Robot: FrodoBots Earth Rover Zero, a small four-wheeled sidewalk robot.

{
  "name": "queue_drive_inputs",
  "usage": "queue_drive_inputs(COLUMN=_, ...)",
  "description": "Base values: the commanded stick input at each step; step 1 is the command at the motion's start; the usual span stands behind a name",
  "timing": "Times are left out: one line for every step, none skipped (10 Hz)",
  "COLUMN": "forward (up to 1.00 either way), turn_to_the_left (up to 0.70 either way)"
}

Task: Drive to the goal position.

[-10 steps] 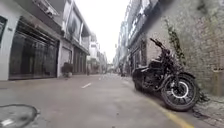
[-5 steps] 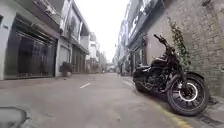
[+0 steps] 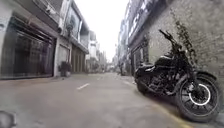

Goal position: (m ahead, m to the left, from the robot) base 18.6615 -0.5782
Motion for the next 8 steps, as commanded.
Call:
queue_drive_inputs(forward=0.48, turn_to_the_left=0.01)
queue_drive_inputs(forward=0.48, turn_to_the_left=0.01)
queue_drive_inputs(forward=0.48, turn_to_the_left=0.01)
queue_drive_inputs(forward=0.48, turn_to_the_left=0.01)
queue_drive_inputs(forward=0.48, turn_to_the_left=0.01)
queue_drive_inputs(forward=0.48, turn_to_the_left=0.01)
queue_drive_inputs(forward=0.48, turn_to_the_left=0.01)
queue_drive_inputs(forward=0.48, turn_to_the_left=0.01)
